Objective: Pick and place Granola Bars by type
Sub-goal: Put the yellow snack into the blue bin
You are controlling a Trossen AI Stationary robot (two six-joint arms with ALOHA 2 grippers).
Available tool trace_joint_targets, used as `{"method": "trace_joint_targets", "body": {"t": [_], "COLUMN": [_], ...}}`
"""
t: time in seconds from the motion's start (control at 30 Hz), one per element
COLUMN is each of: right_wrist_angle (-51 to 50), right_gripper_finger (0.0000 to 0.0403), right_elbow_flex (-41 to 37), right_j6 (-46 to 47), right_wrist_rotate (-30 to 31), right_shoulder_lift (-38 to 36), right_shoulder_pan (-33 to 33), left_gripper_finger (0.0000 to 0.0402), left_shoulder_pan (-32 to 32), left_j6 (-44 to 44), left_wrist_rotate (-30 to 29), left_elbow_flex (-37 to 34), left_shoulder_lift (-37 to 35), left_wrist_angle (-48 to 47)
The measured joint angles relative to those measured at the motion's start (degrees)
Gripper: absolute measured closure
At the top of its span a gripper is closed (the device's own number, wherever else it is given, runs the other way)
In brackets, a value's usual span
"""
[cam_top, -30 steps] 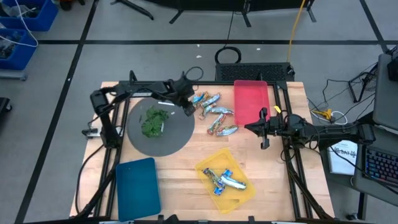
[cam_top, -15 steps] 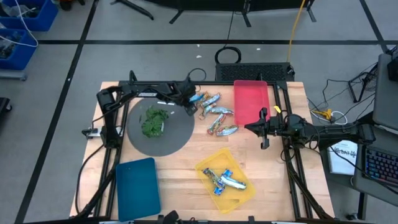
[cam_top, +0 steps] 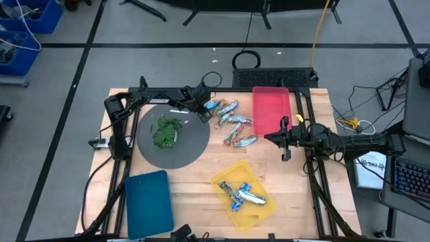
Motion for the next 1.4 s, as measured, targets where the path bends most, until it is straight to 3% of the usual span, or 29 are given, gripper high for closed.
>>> {"method": "trace_joint_targets", "body": {"t": [0.23,0.53,0.97,1.13,1.4], "right_wrist_angle": [0.02,0.01,0.00,0.02,0.02], "right_gripper_finger": [0.0398,0.0399,0.0398,0.0398,0.0399], "right_elbow_flex": [0.00,0.00,0.02,0.02,0.00], "right_j6": [0.00,0.00,0.00,0.00,0.00], "right_wrist_rotate": [0.00,0.00,0.00,0.00,0.00], "right_shoulder_lift": [0.01,0.01,0.01,0.01,0.00], "right_shoulder_pan": [0.00,0.00,0.02,0.00,0.00], "left_gripper_finger": [0.0256,0.0288,0.0391,0.0398,0.0400], "left_shoulder_pan": [1.57,1.53,1.60,0.31,-4.12], "left_j6": [-2.09,-2.70,-1.61,-1.09,-0.12], "left_wrist_rotate": [0.00,2.52,4.45,2.04,-1.09], "left_elbow_flex": [-0.02,-0.02,0.20,-0.22,-0.15], "left_shoulder_lift": [0.00,0.23,3.69,0.84,-10.47], "left_wrist_angle": [-3.71,-1.84,-1.21,-2.43,-4.86]}}
